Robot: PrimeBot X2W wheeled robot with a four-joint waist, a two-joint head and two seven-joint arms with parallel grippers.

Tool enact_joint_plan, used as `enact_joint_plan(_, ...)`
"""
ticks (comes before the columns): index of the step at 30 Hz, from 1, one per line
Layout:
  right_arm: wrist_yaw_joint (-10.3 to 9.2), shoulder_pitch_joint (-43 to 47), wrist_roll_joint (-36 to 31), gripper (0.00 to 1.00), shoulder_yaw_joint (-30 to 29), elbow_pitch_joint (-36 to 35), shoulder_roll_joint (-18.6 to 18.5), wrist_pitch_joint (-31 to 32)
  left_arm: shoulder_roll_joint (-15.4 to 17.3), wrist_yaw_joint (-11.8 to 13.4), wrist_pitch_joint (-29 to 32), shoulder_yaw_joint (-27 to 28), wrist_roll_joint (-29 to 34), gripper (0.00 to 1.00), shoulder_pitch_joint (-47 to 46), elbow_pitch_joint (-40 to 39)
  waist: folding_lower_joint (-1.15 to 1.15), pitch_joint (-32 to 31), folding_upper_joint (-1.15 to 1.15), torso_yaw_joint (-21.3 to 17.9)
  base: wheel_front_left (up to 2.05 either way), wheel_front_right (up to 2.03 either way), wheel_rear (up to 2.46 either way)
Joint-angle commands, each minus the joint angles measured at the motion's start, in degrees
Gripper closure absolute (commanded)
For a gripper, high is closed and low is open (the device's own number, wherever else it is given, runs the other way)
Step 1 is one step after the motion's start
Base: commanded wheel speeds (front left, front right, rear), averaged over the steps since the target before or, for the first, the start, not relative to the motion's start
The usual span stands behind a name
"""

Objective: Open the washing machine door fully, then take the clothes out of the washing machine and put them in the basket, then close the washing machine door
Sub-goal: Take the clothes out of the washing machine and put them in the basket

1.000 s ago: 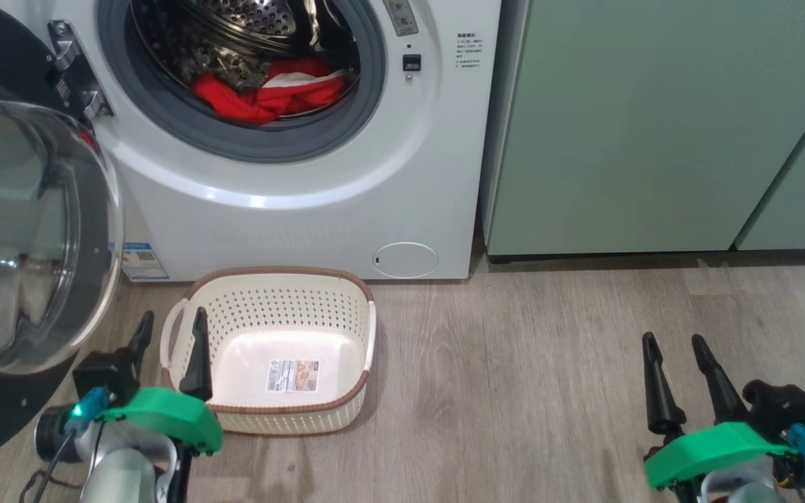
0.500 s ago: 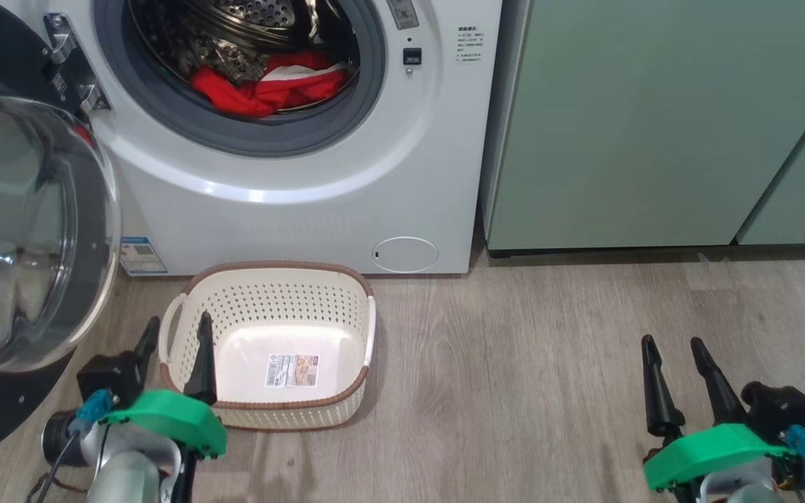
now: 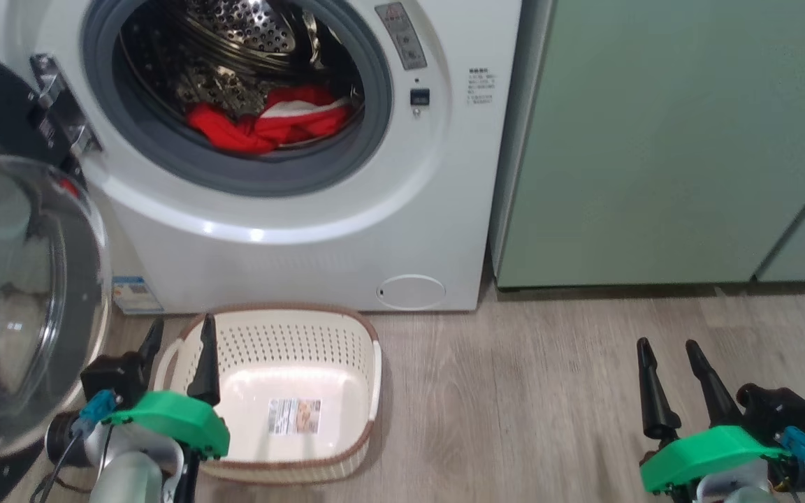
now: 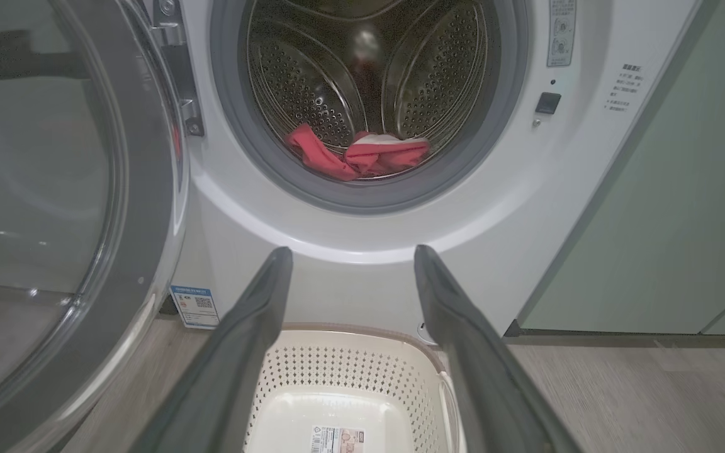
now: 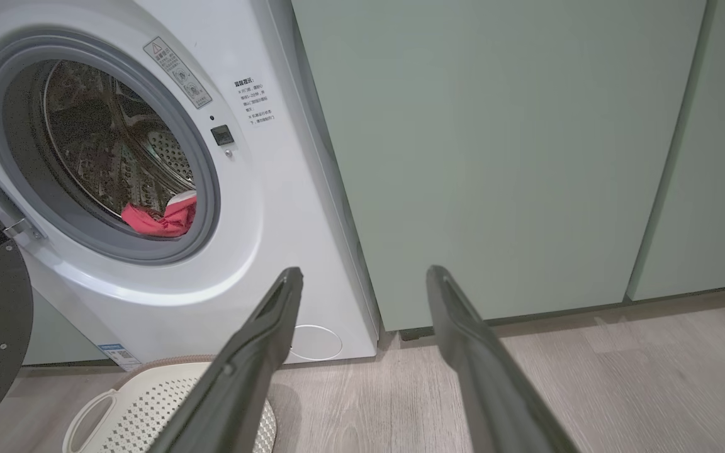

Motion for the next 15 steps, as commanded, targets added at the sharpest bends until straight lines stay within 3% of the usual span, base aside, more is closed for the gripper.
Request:
enact_joint_plan(1,-0.03,-1.23,0.07,0.0,1.51,-1.67,0.05,-0.36,1.08,0.07,-0.37,1.46,-0.01,0.0,-3.43,-1.86,0.0,0.12,0.0,0.04,2.13,-2.13,0.0)
enact_joint_plan(8,-0.03,-1.52,0.05,0.0,1.54,-1.64,0.13,-0.36,1.02,0.38,-0.37,2.38,1.62,0.0,-3.38,-3.42,0.0,0.35,0.0,0.0,1.73,-1.73,0.0)
enact_joint_plan(15,-0.03,-1.54,0.09,0.0,1.47,-1.61,0.16,-0.36,0.81,0.69,-0.37,3.15,2.88,0.0,-3.21,-4.12,0.0,0.24,0.0,0.08,0.74,-0.74,0.0)
